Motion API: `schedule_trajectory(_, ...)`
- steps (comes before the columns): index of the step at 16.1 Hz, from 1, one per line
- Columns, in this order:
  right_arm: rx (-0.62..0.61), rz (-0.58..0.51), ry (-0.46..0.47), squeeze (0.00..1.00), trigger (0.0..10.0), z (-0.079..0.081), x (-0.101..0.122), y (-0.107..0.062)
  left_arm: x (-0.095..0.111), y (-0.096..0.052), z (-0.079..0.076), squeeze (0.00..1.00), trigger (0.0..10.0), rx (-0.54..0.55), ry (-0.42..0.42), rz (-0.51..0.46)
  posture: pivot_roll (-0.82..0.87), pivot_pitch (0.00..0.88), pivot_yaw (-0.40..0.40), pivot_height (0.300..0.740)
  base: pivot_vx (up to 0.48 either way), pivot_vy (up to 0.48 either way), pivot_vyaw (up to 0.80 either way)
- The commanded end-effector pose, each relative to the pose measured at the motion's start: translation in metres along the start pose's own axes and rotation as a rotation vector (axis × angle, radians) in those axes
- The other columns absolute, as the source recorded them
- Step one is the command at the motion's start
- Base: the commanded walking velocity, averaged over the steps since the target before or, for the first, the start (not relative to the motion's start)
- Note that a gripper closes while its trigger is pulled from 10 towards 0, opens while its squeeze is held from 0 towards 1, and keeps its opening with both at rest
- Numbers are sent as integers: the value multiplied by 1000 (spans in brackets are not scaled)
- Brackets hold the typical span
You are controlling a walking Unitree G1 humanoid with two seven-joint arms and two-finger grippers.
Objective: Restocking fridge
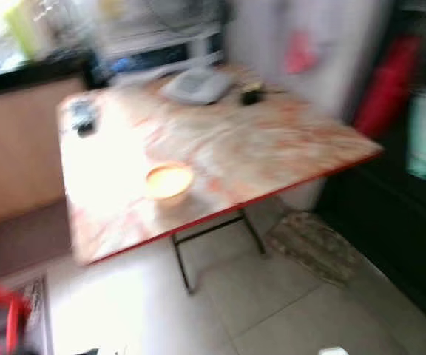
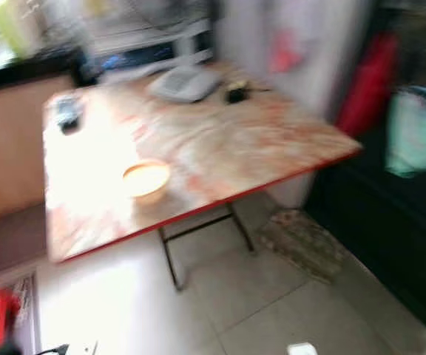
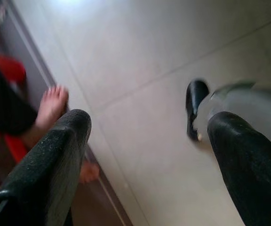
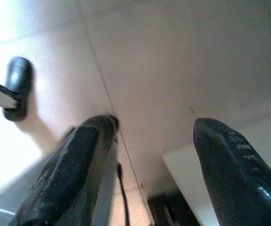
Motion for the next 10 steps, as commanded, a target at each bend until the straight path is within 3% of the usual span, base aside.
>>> schedule_trajectory(1, 10, 6, -8, 0, 10000, 3, -3, 0, 1, 0, 1, 0, 10000, 7, 4, 0, 30, 0, 31, 740, 0, 0, 800)
schedule_trajectory(7, 3, -19, 19, 0, 10000, 4, -2, 0, 1, 0, 2, 0, 10000, 7, 14, 0, 25, 0, 41, 740, 0, 0, 758)
schedule_trajectory(10, -15, -16, 36, 0, 10000, 3, -3, -1, 2, 0, 2, 0, 10000, 14, 9, -10, 24, 0, 43, 740, 0, 0, 0)
Point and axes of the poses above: a point about 5 cm out from each wrist's last joint towards the gripper, its own y axis pointing out of the wrist towards the gripper, its own x axis along the axis of the wrist's last joint, z = x × y, the point moved 3 cm from there along y, pointing out of the wrist towards the gripper, and after that the axes turned 10 degrees about -y, right-handed, at the moved point
